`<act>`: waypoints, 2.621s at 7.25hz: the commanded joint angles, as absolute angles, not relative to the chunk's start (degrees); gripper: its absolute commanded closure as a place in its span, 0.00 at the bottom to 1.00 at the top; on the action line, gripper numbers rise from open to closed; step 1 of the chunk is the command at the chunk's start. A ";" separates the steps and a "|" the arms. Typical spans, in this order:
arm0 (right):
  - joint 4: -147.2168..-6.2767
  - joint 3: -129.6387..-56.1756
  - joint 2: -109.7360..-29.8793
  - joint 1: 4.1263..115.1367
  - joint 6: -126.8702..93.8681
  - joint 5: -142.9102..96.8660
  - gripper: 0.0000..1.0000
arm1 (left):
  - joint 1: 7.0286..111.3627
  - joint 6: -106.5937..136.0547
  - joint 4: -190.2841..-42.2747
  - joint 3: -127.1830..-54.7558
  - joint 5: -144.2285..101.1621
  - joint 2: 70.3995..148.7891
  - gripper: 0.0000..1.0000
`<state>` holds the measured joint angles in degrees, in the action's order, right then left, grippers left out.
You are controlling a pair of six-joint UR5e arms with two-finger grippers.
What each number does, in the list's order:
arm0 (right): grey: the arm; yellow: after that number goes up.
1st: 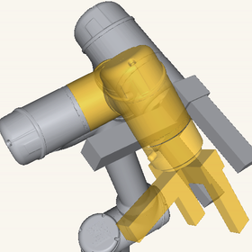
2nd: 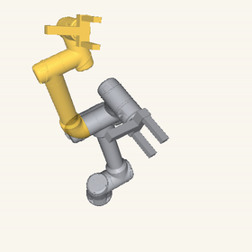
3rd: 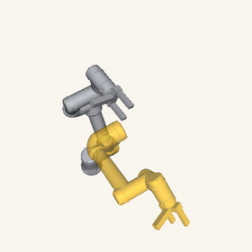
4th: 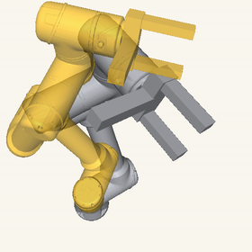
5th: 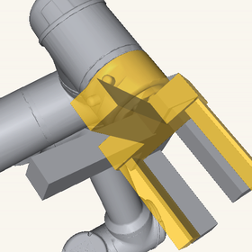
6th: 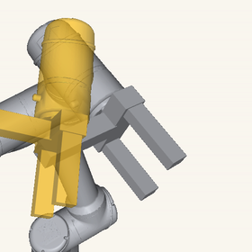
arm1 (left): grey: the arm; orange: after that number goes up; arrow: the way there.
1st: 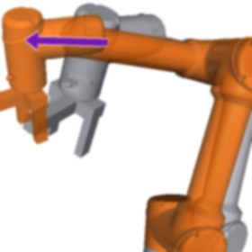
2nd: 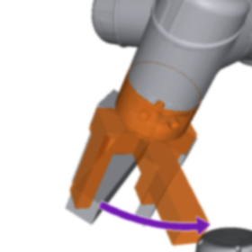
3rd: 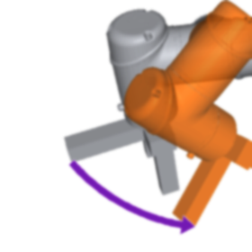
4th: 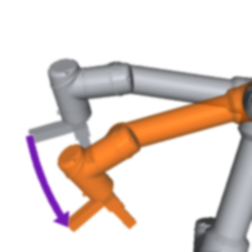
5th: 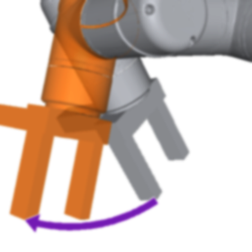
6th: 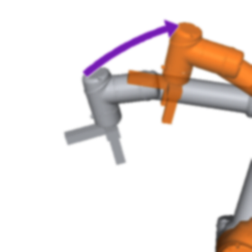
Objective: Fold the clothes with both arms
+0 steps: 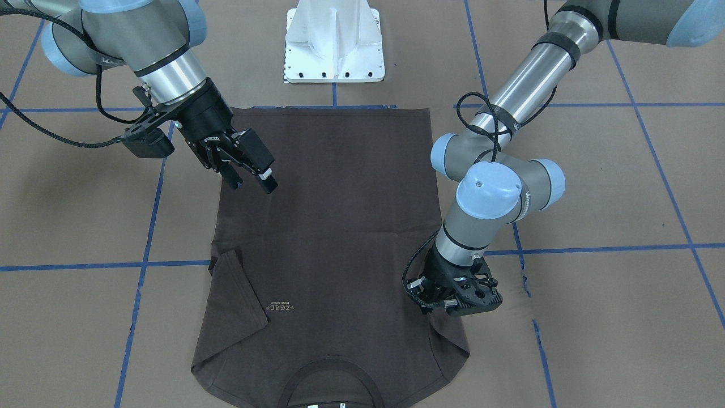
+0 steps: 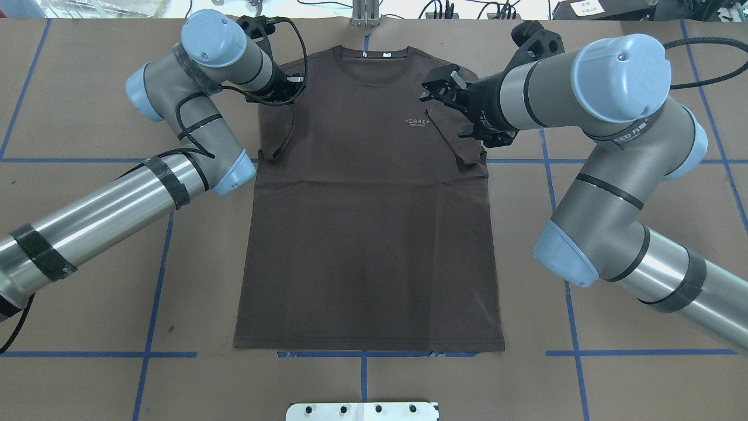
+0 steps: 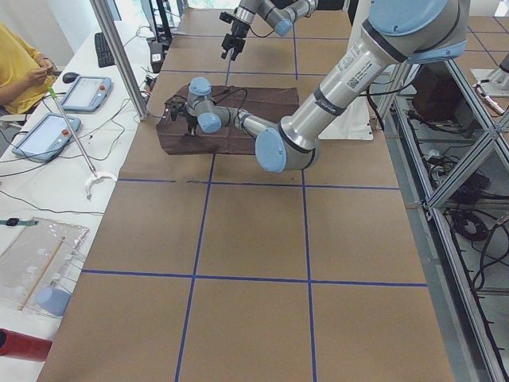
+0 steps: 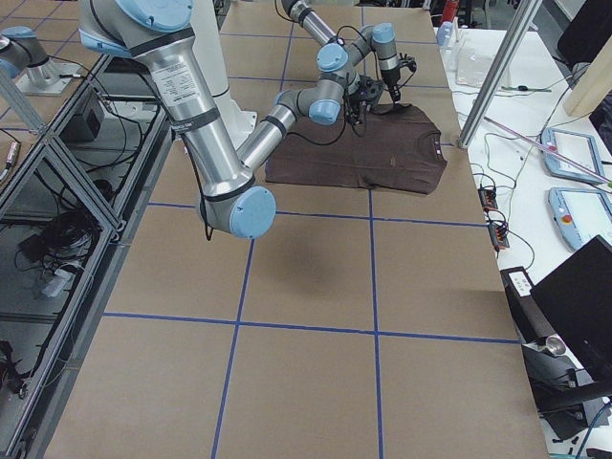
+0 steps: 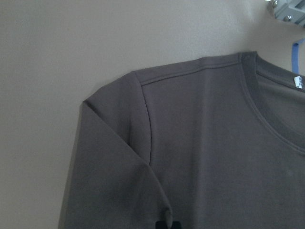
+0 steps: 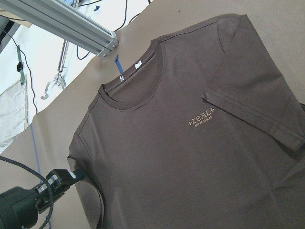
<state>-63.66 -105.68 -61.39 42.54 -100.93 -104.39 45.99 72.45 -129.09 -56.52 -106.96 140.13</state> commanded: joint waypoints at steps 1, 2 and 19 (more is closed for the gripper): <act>-63.54 -105.21 -61.17 42.54 -100.99 -104.06 0.04 | 45.00 72.68 -129.29 -55.90 -105.65 140.36 0.74; -63.54 -105.38 -61.17 42.54 -101.33 -104.15 0.01 | 44.83 72.51 -129.55 -57.29 -105.64 139.32 0.33; -84.29 -121.29 -85.17 4.55 -122.96 -82.79 0.31 | 32.52 88.77 -123.13 -107.84 -111.01 104.06 0.11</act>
